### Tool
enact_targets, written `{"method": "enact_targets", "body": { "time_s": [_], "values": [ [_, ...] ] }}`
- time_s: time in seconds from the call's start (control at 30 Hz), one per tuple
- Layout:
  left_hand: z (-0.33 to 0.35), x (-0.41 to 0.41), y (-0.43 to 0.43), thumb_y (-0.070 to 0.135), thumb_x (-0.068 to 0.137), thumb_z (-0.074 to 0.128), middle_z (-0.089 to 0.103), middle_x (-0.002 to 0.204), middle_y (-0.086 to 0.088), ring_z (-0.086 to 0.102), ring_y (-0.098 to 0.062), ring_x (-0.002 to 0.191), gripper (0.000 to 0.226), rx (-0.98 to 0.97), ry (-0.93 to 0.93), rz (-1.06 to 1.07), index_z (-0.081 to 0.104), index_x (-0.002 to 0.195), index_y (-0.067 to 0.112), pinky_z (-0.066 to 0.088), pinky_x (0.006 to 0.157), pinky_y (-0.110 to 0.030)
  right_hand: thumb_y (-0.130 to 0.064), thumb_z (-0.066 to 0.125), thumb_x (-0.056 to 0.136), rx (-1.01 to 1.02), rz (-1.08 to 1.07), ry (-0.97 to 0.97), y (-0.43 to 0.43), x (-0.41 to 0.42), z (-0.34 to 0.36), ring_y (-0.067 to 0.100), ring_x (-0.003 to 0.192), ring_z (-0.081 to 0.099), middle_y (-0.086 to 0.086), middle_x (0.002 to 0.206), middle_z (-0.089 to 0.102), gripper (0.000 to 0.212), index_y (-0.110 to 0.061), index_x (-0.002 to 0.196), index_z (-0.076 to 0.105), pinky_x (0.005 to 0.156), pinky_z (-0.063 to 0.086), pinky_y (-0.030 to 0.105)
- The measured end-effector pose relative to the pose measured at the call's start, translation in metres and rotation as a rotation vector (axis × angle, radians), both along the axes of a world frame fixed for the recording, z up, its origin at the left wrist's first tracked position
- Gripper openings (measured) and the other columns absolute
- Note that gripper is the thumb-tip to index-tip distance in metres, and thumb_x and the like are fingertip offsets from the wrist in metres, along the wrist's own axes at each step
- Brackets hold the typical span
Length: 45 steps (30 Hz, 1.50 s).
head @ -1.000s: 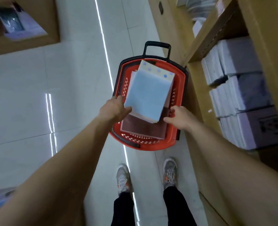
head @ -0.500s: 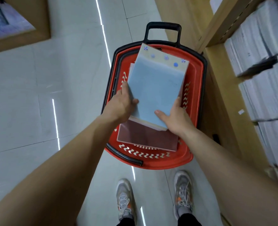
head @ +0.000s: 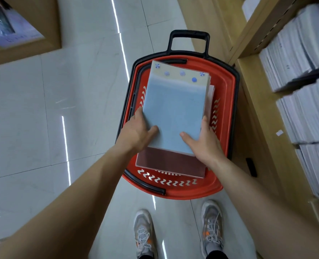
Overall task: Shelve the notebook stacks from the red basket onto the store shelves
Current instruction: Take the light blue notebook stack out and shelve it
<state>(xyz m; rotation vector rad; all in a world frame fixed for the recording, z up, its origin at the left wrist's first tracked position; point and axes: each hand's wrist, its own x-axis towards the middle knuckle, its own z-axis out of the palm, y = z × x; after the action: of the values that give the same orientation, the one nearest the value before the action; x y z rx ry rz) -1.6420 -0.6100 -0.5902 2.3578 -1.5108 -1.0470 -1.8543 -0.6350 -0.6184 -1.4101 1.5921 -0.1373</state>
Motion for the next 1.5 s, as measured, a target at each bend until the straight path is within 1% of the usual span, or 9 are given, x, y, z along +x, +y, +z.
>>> {"method": "enact_targets", "body": {
  "time_s": [0.2,0.37,0.5,0.73,0.93,1.07,1.2,1.33,1.5],
  "values": [
    [-0.004,-0.011,0.021,0.046,0.094,0.058,0.062,0.127,-0.003,0.065,-0.025,0.098,0.059,-0.066,0.021,0.101,0.033,0.142,0.020,0.060,0.081,-0.041,-0.046,0.069,0.090,-0.013,-0.002,0.001,0.013,0.000,-0.005,0.023,0.127,0.057,-0.003,0.147,0.053,0.094,-0.027,0.159,0.009,0.101,0.051,0.042],
    [0.005,-0.007,0.052,0.042,0.096,0.061,0.058,0.135,0.002,0.064,-0.023,0.109,0.062,-0.024,0.106,0.170,0.032,0.147,0.023,0.060,0.087,-0.045,-0.047,0.068,0.083,0.071,-0.029,-0.074,0.032,0.004,0.003,0.021,0.131,0.053,-0.007,0.150,0.047,0.092,-0.032,0.156,0.015,0.107,0.047,0.047],
    [0.005,-0.003,0.060,0.040,0.093,0.065,0.058,0.134,0.002,0.064,-0.020,0.106,0.063,0.041,0.118,0.216,0.034,0.144,0.022,0.060,0.086,-0.040,-0.070,0.054,0.071,0.111,-0.019,-0.048,0.036,0.002,0.003,0.024,0.137,0.048,-0.003,0.156,0.041,0.104,-0.024,0.156,0.016,0.110,0.043,0.048],
    [-0.004,-0.017,0.055,0.055,0.089,0.061,0.048,0.137,-0.001,0.059,-0.021,0.111,0.071,0.024,0.091,0.242,0.030,0.144,0.021,0.057,0.091,-0.046,-0.051,0.066,0.090,0.073,-0.098,-0.080,0.041,0.011,-0.011,0.025,0.145,0.038,0.005,0.163,0.028,0.103,-0.022,0.161,-0.002,0.117,0.036,0.047],
    [0.008,-0.024,0.080,0.051,0.090,0.065,0.053,0.125,0.013,0.059,-0.013,0.105,0.071,0.046,0.243,0.207,0.030,0.147,0.029,0.054,0.087,-0.032,-0.063,0.068,0.080,0.102,-0.145,-0.080,0.051,-0.010,-0.008,0.023,0.124,0.054,0.002,0.143,0.045,0.093,-0.035,0.155,0.019,0.100,0.051,0.045],
    [0.006,-0.026,0.089,0.052,0.089,0.064,0.058,0.120,0.013,0.060,-0.017,0.100,0.065,0.091,0.240,0.274,0.035,0.144,0.034,0.051,0.086,-0.035,-0.051,0.063,0.094,0.157,-0.206,-0.141,0.055,-0.015,-0.007,0.015,0.108,0.062,-0.010,0.124,0.061,0.064,-0.029,0.148,0.039,0.080,0.047,0.024],
    [-0.004,-0.034,0.086,0.056,0.088,0.064,0.058,0.113,0.010,0.060,-0.016,0.096,0.063,0.088,0.278,0.464,0.043,0.139,0.025,0.044,0.080,-0.029,-0.067,0.060,0.088,0.147,-0.231,-0.103,0.054,-0.011,-0.010,0.017,0.104,0.066,-0.011,0.115,0.068,0.058,-0.029,0.132,0.059,0.088,0.051,0.030],
    [-0.014,-0.044,0.089,0.051,0.088,0.069,0.057,0.110,0.020,0.062,-0.007,0.096,0.068,-0.046,0.294,0.523,0.038,0.144,0.029,0.045,0.075,-0.019,-0.059,0.069,0.086,0.085,-0.254,-0.112,0.058,-0.007,-0.014,0.012,0.100,0.063,-0.013,0.108,0.063,0.053,-0.027,0.126,0.056,0.084,0.048,0.026],
    [-0.018,-0.050,0.091,0.046,0.089,0.069,0.054,0.116,0.030,0.058,0.008,0.099,0.073,-0.160,0.325,0.528,0.027,0.149,0.043,0.044,0.078,-0.008,-0.058,0.070,0.087,0.043,-0.256,-0.178,0.059,-0.006,-0.015,0.008,0.102,0.063,-0.013,0.121,0.063,0.070,-0.031,0.146,0.043,0.077,0.049,0.019]
  ]
}}
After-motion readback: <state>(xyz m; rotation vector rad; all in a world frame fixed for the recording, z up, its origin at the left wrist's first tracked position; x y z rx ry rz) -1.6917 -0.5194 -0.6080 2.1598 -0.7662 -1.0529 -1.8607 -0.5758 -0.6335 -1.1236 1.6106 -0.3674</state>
